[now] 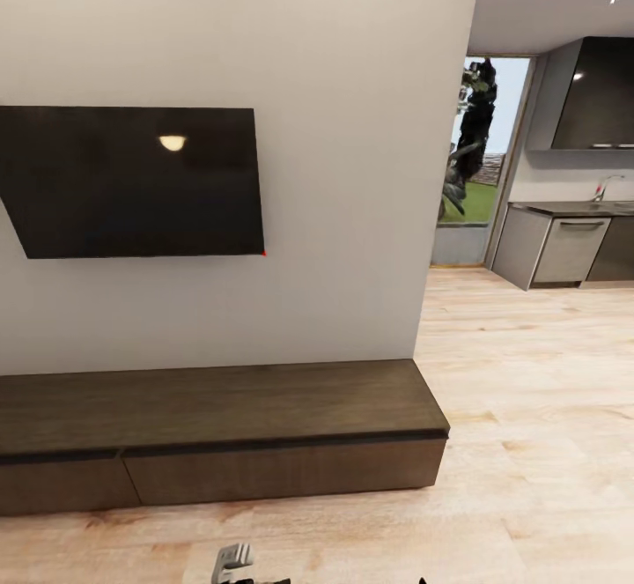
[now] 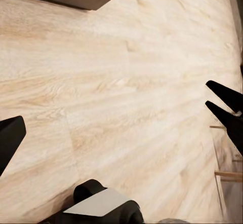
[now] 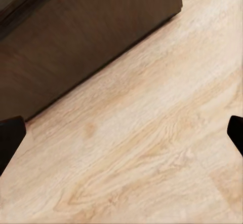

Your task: Place each of the two pumpkins and all three candles from the living room inside a cabinet in the living room (use any cabinet), then make sure every cabinet is closed, and position the cauldron so it is next to a table in the living room.

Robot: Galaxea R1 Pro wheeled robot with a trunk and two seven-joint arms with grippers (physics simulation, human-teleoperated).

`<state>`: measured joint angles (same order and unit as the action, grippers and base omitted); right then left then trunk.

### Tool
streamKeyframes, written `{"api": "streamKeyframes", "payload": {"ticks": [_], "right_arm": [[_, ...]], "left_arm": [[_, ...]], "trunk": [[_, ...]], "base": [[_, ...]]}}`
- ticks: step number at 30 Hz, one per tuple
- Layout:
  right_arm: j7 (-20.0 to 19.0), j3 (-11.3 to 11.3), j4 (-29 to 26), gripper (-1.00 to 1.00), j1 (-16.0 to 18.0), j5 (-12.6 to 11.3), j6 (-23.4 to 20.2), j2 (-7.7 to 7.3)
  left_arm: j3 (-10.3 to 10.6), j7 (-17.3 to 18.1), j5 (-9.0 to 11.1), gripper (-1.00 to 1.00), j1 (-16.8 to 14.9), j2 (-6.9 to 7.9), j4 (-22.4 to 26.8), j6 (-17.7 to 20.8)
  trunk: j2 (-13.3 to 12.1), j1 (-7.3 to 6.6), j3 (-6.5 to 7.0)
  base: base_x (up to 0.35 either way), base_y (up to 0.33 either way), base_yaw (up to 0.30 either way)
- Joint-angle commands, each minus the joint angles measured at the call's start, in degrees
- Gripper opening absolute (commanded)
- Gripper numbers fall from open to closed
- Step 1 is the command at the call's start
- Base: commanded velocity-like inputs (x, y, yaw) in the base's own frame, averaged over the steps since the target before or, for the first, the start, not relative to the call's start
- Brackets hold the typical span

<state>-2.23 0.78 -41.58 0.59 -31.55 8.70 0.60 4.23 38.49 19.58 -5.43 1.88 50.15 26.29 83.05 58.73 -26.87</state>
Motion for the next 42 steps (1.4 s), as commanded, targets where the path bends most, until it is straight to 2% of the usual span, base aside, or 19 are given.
{"api": "streamKeyframes", "payload": {"ticks": [1,3,4,7,8,9,11,14,20,26,31,34,42], "right_arm": [[-0.25,0.1,-0.12,1.0,0.03,-0.64,0.32,0.03],[-0.33,0.21,-0.62,1.0,0.17,-2.21,0.59,-0.01],[-0.44,0.23,-0.79,1.0,0.44,-3.93,0.48,-0.05],[-1.98,0.22,-0.89,1.0,2.29,-11.75,-1.05,-0.29],[-3.32,0.21,-0.9,1.0,2.9,-14.66,-2.09,-0.37],[-4.14,0.21,-0.91,1.0,3.16,-16.05,-2.74,-0.4],[-7.8,0.21,-0.86,1.0,3.96,-20.63,-5.69,-0.52],[-11.42,0.32,-0.34,1.0,5.84,-24.08,-8.8,-0.63],[-13.79,0.39,-0.07,1.0,6.99,-26.72,-9.33,-0.67],[-22.07,0.61,0.45,1.0,7.05,-27.69,-9.37,-0.61],[-27.51,1.92,7.35,1.0,7.06,-30.66,-9.26,-0.97],[-31.01,2.19,10.68,1.0,7.06,-31.45,-9.2,-1.32],[-33.45,2.3,13.45,1.0,7.06,-31.72,-8.93,-2.29]], "left_arm": [[0.12,0.24,0.56,1.0,-0.03,0.05,0.05,0.81],[-0.06,2.63,0.55,1.0,-0.02,0.1,-0.12,1.63],[-0.17,4.31,0.6,1.0,-0.02,0.15,-0.22,1.83],[-0.37,8.57,0.53,1.0,-0.02,0.21,-0.41,2.09],[-0.4,9.29,0.53,1.0,-0.02,0.2,-0.44,2.13],[-0.41,9.54,0.55,1.0,-0.02,0.2,-0.45,2.14],[-0.43,10.19,0.62,1.0,-0.02,0.18,-0.47,2.17],[-0.44,10.51,0.68,1.0,-0.02,0.15,-0.48,2.18],[-0.53,10.44,0.63,1.0,-0.02,0.14,-0.57,2.14],[-0.6,10.08,0.56,1.0,-0.02,0.14,-0.71,1.97],[-0.62,9.93,0.55,1.0,-0.02,0.06,-0.87,1.93],[-0.64,9.87,0.49,1.0,-0.02,-0.01,-1.47,1.86],[-0.65,9.66,0.28,1.0,-0.02,-0.49,-1.8,1.69]], "trunk": [[0.03,0.0,-0.06],[0.03,0.0,-0.06],[0.03,0.0,-0.06],[0.03,0.0,-0.06],[0.03,0.0,-0.06],[0.03,0.0,-0.06],[0.03,0.0,-0.06],[0.03,0.0,-0.06],[0.03,0.0,-0.06],[0.03,0.0,-0.06],[0.03,0.0,-0.06],[0.03,0.0,-0.06],[3.24,1.75,-1.5]], "base": [[0.0,0.0,0.0],[0.0,0.0,0.0],[0.0,0.0,0.0],[0.0,0.0,0.0],[0.0,0.0,0.0],[0.0,0.0,0.0],[0.0,0.0,0.0],[0.0,0.0,0.0],[0.0,0.0,0.0],[0.0,0.0,0.0],[0.0,0.0,0.0],[0.0,0.0,0.0],[0.0,0.0,0.0]]}}
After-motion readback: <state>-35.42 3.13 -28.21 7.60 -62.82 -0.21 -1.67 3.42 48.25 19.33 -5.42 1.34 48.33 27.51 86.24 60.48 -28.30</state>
